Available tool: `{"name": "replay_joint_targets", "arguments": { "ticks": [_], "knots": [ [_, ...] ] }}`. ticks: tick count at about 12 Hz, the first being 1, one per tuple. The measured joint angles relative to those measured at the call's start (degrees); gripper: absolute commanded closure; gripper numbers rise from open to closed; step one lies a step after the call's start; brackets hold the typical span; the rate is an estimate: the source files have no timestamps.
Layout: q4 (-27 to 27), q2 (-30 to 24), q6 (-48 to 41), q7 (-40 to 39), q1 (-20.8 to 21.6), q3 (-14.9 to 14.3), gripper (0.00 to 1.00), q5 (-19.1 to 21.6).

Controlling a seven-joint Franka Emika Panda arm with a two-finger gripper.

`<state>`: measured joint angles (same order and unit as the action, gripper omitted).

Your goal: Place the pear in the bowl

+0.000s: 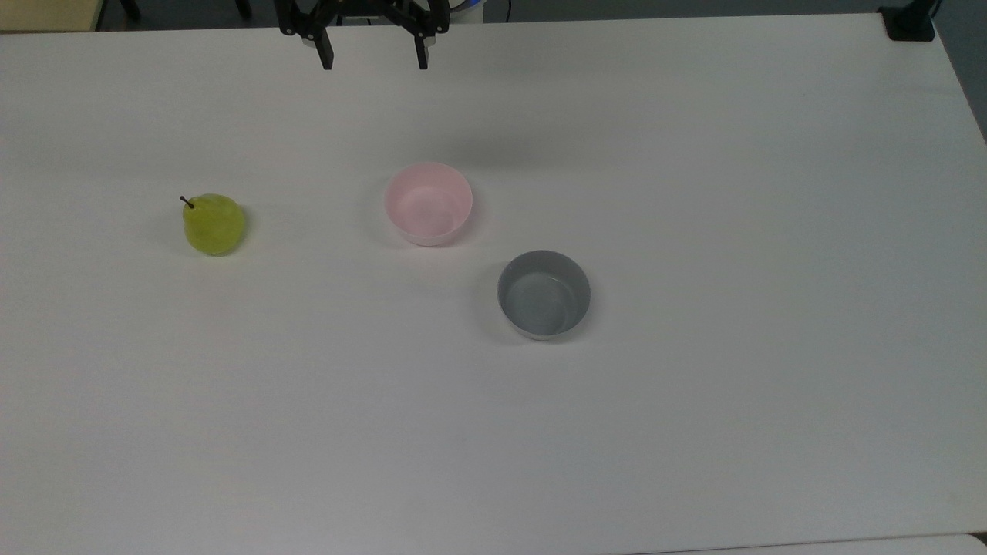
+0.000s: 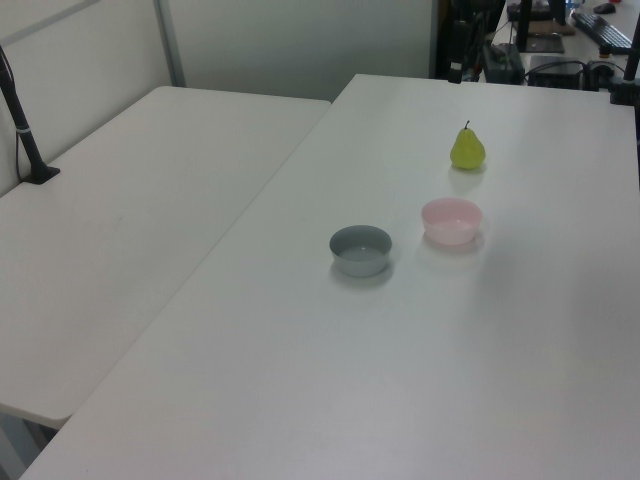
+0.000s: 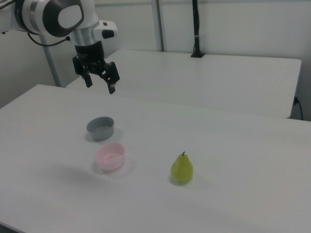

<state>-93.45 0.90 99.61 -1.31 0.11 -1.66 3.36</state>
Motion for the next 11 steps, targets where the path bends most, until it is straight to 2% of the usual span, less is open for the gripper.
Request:
{"name": "replay_joint_targets", "arguments": {
  "ticks": [11],
  "knots": [
    [-0.2, 0.0, -0.1, -2.0, 0.1, 0.0, 0.00, 0.0]
  ]
}}
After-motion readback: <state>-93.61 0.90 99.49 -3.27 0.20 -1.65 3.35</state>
